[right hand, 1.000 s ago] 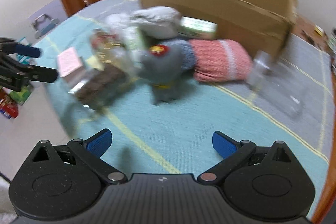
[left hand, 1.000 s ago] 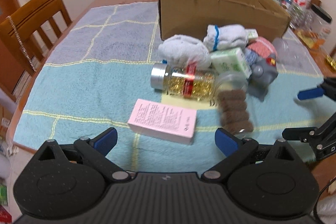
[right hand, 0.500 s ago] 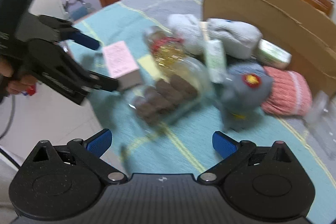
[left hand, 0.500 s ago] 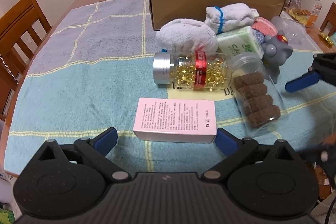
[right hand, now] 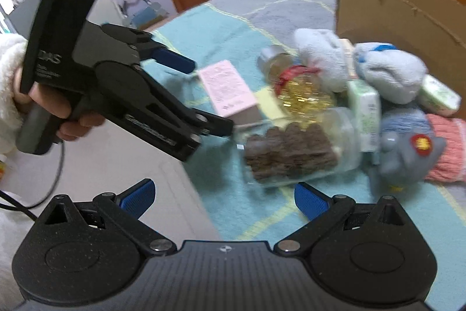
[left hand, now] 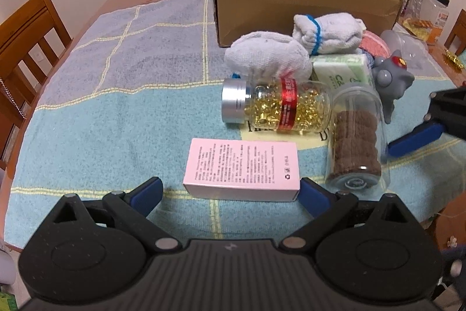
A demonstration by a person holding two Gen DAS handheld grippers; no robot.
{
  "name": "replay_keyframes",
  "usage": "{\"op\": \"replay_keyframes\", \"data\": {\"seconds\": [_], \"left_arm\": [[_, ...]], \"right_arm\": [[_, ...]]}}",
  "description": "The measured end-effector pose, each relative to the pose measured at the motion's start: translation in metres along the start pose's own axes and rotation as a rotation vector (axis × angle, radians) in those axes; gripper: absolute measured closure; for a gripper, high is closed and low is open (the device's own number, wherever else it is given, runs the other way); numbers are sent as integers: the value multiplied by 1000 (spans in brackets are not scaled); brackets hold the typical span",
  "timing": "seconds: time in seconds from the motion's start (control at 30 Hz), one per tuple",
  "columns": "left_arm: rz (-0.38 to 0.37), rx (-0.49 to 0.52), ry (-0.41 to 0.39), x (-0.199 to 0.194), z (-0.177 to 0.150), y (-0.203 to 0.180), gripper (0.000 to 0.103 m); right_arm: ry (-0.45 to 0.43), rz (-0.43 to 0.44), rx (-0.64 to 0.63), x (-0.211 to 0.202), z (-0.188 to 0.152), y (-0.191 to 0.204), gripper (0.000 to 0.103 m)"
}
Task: Organize objects
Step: 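Grasp the pink box with the left gripper while the right gripper grasps the cookie jar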
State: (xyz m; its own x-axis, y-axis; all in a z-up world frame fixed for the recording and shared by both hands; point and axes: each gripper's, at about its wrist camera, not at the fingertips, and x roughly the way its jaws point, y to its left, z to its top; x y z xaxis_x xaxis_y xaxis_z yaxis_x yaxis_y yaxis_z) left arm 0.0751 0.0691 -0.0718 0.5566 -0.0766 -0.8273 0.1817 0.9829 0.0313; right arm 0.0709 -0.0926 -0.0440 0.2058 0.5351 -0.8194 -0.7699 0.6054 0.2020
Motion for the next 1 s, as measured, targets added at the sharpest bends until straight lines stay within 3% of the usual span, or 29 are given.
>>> {"op": "replay_keyframes", "data": {"seconds": [0.17,0.43,0.6,0.77,1.0], "left_arm": [[1,-10,-6,3,2,-2,5],[-11,0,0,7,2,-4,5],[-14,-4,-7,8,4,-3,7],[-22,5,0,10,5,-3,20],[-19,9,10,10,4,2,21]], "right_arm": [[-38,-136,-22,-11,0,-12,0],[-94,-237,-76,-6,4,-11,0],[-98,-235,-77,1,9,-12,0],[-79,-213,-55,7,12,-12,0],[-52,-168,-66,9,12,-6,0]]}}
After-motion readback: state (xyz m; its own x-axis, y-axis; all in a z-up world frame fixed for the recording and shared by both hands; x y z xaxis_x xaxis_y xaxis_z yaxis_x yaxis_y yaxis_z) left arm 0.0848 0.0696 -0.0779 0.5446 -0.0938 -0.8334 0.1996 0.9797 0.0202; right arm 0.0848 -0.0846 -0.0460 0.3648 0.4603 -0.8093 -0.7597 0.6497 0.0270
